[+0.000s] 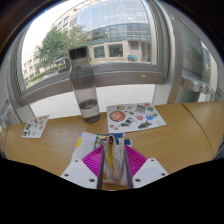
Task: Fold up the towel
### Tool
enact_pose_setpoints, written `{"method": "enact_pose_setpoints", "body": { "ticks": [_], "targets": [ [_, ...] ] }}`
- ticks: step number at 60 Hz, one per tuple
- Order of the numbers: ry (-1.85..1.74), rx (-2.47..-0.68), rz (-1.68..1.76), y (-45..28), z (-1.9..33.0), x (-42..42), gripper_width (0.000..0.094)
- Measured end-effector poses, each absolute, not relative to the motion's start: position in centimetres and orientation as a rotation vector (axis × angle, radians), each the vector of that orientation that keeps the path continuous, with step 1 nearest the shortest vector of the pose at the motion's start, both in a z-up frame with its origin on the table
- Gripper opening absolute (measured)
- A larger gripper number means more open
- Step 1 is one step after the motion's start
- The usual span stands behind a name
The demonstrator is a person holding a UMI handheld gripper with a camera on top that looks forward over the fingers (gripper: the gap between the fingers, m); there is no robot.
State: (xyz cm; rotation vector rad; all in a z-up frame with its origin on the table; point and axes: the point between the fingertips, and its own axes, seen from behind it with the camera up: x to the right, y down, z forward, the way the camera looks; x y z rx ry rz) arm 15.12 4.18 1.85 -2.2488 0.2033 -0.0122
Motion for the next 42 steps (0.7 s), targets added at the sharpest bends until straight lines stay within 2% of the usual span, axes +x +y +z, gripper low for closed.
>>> {"method": "enact_pose_setpoints", "body": {
  "ticks": [4,9,11,15,23,34,42],
  "targets": [
    [0.151,-2.246,-0.121,4.1,1.0,17.7,0.0369],
    [0.128,-2.218,-0.162,3.8,1.3,19.1,0.0582],
    [0.128,-2.199,-0.164,3.7,1.8,19.3,0.061],
    [0.111,-2.162,-0.151,3.4,3.3,19.0,0.0631],
    [0.09,-2.081,-0.039,2.0,8.0,15.1,0.075],
    [0.035,-1.987,0.077,-1.7,13.4,6.8,0.0813],
    [0.018,-1.968,0.071,-5.1,13.9,1.4,0.0816]
  ]
}}
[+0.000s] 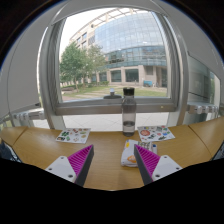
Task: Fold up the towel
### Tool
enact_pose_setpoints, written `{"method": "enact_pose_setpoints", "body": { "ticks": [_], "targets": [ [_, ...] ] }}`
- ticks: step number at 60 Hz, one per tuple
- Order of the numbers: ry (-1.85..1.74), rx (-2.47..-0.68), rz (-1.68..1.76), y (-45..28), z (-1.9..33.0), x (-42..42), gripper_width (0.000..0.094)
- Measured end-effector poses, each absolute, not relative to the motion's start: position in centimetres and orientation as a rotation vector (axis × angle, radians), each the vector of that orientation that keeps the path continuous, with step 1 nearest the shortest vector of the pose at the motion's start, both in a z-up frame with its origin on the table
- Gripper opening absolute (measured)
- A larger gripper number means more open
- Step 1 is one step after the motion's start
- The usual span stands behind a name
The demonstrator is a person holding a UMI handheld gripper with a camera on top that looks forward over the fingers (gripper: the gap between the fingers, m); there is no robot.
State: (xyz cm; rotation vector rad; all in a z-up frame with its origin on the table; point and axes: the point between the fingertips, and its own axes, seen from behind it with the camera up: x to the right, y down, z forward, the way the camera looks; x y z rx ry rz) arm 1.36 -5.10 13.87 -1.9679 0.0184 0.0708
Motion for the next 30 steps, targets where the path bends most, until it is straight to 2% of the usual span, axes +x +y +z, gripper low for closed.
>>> {"method": "enact_pose_setpoints", "body": {
  "ticks": [14,30],
  "targets": [
    [-0.003,-2.009,0.059,-10.9,11.1,-6.1,0.0827],
    [-0.007,-2.01,0.047,-14.8,10.8,-9.9,0.0834]
  ]
}}
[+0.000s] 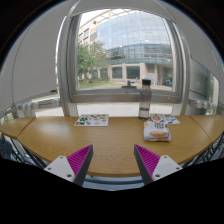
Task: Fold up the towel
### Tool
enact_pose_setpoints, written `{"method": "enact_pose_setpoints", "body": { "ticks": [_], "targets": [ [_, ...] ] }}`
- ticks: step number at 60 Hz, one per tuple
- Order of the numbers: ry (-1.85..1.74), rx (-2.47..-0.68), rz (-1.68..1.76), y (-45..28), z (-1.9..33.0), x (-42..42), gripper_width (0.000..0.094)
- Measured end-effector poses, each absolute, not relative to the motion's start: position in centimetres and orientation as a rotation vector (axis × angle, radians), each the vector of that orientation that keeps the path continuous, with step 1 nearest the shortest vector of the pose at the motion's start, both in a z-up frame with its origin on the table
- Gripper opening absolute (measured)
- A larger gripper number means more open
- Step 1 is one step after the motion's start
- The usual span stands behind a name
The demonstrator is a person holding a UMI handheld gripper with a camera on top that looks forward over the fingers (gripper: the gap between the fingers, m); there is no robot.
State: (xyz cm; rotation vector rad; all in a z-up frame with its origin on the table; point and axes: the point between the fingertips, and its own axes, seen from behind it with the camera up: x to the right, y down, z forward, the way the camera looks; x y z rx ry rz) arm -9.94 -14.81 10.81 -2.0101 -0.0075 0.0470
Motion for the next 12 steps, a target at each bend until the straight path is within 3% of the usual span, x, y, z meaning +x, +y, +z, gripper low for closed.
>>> {"method": "enact_pose_setpoints", "body": {
  "ticks": [12],
  "targets": [
    [-0.004,-2.021,0.051,-15.9,10.5,-11.3,0.0833]
  ]
}}
